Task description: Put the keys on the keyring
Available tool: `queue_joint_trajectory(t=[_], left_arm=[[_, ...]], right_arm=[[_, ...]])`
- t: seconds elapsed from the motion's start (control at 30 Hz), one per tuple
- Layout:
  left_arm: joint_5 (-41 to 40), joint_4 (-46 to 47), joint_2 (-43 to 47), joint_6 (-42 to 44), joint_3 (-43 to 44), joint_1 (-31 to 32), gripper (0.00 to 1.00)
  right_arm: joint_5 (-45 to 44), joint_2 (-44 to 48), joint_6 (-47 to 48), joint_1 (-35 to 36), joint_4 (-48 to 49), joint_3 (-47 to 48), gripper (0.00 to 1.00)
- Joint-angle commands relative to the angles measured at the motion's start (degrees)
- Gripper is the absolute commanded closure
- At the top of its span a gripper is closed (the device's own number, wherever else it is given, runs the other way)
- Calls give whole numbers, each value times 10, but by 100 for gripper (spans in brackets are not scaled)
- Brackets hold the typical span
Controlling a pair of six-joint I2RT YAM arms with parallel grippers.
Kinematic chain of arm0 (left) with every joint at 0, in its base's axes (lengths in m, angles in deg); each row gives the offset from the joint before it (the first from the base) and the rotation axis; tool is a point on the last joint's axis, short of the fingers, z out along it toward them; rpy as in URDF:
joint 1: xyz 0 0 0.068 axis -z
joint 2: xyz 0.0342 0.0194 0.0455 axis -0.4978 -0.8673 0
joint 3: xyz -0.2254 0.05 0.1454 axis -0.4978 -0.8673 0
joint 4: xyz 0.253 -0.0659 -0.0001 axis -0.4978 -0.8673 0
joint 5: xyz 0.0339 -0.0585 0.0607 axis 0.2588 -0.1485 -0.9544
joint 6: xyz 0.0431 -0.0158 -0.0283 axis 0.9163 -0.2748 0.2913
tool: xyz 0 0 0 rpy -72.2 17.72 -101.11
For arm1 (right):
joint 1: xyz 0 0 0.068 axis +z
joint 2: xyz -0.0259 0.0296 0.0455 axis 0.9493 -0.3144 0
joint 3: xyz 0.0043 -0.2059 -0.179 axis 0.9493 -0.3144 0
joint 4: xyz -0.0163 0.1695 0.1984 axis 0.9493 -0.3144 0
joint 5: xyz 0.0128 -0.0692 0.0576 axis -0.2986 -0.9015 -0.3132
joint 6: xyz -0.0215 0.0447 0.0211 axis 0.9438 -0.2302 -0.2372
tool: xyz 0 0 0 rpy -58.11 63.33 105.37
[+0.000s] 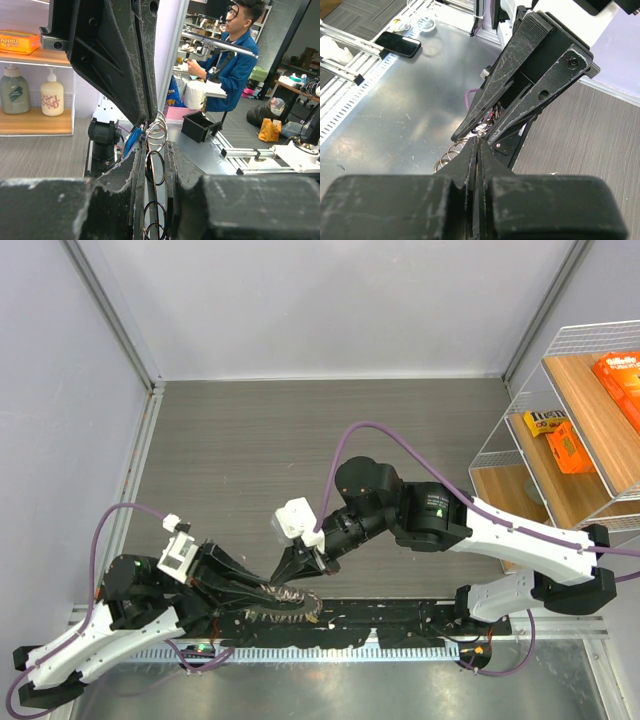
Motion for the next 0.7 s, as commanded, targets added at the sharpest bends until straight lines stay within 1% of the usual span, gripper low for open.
queue_joint_trajectory(t=[0.0, 0.37, 0.67], left_arm=[[1, 52, -2, 0, 3, -1, 100], [0, 52, 1, -1, 1, -1, 100], [-4, 43, 10, 2, 4, -1, 100]], right_arm=[[-10, 3, -5, 5, 31, 27, 95], [-14, -2, -17, 5, 52, 30, 94], [-2, -12, -11, 5, 28, 49, 95]])
